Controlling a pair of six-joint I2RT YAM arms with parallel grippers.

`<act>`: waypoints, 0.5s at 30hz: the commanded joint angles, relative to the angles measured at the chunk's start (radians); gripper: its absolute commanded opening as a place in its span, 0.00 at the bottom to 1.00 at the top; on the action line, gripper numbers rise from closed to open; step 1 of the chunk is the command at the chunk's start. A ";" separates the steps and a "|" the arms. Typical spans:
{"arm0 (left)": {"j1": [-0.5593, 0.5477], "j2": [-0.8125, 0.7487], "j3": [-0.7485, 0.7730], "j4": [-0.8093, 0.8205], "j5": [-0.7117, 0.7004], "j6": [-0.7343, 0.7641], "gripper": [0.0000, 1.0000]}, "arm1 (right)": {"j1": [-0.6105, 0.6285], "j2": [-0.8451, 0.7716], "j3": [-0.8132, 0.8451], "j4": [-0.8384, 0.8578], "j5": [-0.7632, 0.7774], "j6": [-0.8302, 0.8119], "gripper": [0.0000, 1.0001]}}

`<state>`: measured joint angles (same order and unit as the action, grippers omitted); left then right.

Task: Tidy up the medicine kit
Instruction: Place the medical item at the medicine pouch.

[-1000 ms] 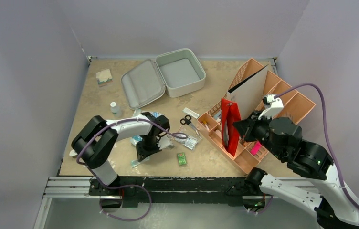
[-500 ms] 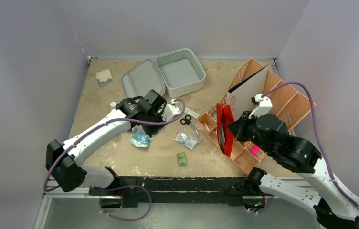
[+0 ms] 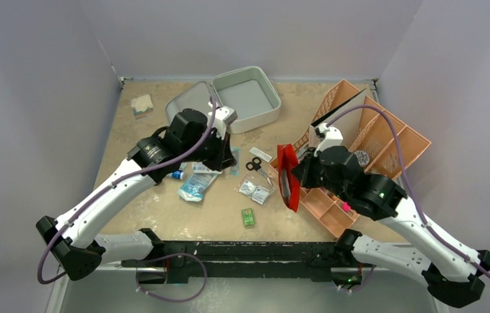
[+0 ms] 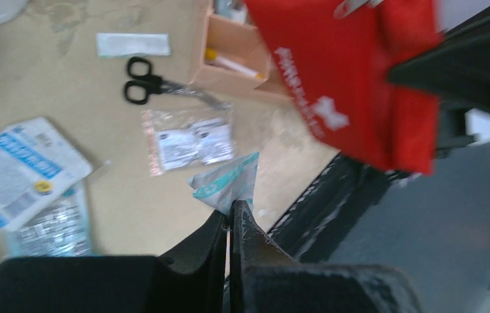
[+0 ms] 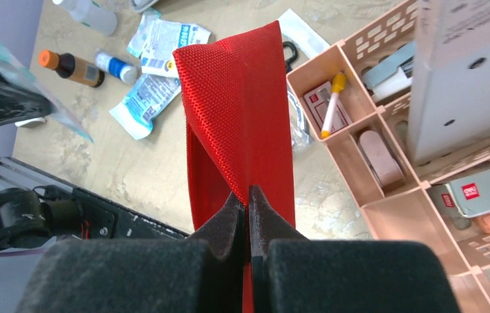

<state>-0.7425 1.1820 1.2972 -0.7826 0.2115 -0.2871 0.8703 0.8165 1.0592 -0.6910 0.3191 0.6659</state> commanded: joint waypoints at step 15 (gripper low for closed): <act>-0.006 0.134 -0.078 0.392 0.310 -0.748 0.00 | 0.002 0.160 -0.017 0.220 -0.090 0.066 0.00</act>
<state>-0.7429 1.3346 1.2263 -0.5388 0.4637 -0.9325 0.8703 0.9581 1.0355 -0.5323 0.2348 0.7055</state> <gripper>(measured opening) 0.005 0.008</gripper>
